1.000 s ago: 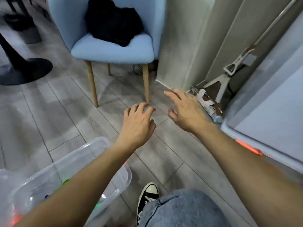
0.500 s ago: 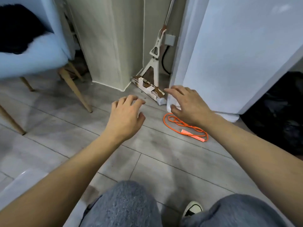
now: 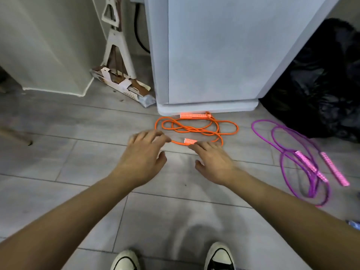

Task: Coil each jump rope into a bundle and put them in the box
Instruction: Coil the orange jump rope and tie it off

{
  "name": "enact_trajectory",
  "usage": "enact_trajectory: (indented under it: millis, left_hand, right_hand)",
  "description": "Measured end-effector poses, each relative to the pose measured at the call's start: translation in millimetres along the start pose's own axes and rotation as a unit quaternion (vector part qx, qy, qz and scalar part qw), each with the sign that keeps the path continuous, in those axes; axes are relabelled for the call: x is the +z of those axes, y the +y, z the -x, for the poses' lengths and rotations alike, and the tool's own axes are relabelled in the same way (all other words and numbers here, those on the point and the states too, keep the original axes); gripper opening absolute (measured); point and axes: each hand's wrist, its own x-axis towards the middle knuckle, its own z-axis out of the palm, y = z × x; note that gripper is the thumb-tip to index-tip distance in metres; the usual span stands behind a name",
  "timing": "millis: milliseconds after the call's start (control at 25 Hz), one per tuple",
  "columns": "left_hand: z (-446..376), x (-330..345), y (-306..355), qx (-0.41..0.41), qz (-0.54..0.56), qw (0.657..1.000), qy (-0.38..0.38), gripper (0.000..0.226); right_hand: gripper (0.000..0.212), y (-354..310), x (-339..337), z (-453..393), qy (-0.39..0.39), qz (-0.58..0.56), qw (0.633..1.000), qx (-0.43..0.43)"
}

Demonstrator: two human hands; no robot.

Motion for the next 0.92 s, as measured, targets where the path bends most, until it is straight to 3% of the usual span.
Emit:
enact_trajectory:
  millis: [160, 400, 560, 640, 720, 920]
  left_hand:
    - [-11, 58, 0, 0.01, 0.013, 0.998, -0.065, 0.042]
    - [-1, 94, -20, 0.006, 0.03, 0.993, -0.112, 0.045]
    - [11, 103, -32, -0.015, 0.028, 0.991, -0.131, 0.041]
    - [14, 108, -33, -0.017, 0.028, 0.99, -0.135, 0.043]
    - [17, 113, -29, -0.014, 0.029, 0.99, -0.138, 0.042]
    - [31, 129, -9, 0.024, 0.014, 0.987, -0.159, 0.038]
  right_hand:
    - [0.059, 32, 57, -8, -0.049, -0.009, 0.998, 0.042]
    - [0.065, 86, 100, -69, -0.091, 0.072, 0.985, 0.13]
    - [0.06, 118, 122, -99, -0.182, 0.045, 0.957, 0.221]
    - [0.052, 117, 133, -94, -0.192, 0.032, 0.96, 0.2]
    - [0.046, 102, 146, -73, -0.168, 0.033, 0.977, 0.126]
    - [0.05, 35, 181, 9, -0.143, -0.007, 0.99, -0.014]
